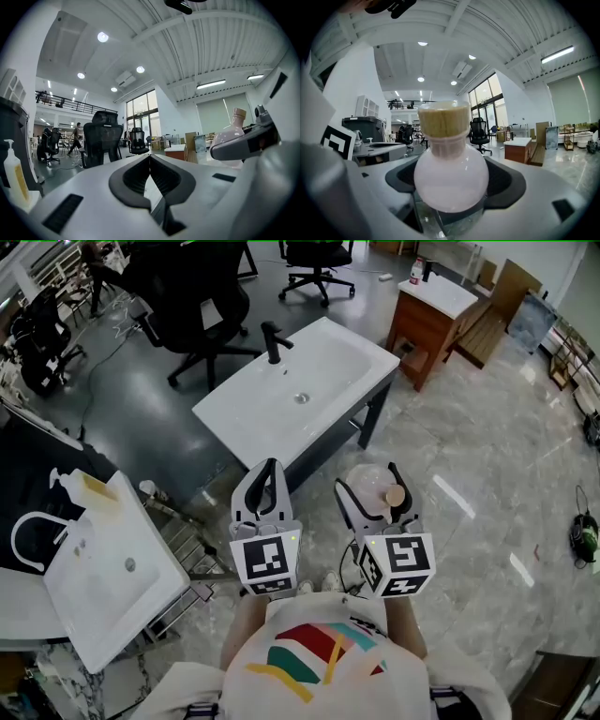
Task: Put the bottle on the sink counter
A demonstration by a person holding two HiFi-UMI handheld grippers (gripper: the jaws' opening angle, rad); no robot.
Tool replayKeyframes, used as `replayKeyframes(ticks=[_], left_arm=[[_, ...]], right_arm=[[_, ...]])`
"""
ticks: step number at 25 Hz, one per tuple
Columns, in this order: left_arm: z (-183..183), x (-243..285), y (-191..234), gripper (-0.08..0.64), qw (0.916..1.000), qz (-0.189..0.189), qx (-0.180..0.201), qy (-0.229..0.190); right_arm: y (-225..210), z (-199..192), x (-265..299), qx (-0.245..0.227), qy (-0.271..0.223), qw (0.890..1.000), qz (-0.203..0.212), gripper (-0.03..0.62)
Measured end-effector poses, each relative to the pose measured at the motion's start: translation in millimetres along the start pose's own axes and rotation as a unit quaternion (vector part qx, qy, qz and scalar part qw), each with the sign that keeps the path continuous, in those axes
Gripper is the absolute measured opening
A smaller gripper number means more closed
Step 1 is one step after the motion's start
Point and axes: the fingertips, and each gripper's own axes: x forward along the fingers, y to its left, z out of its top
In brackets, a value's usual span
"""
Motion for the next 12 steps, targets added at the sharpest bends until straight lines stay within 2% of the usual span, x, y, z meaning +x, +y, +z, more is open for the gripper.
replayKeyframes(ticks=[6, 12], left_arm=[[-3.5, 7.8, -2.9, 0.018, 1.0, 0.005, -0.003, 0.003], [-4.6, 18.7, -16.4, 0.018, 1.0, 0.005, -0.001, -0.004]], right_arm=[[-9.5, 0.2, 2.4, 0.013, -0.01, 1.0, 0.005, 0.394], [-24.2, 0.7, 3.3, 0.001, -0.025, 1.0, 0.006, 0.394]])
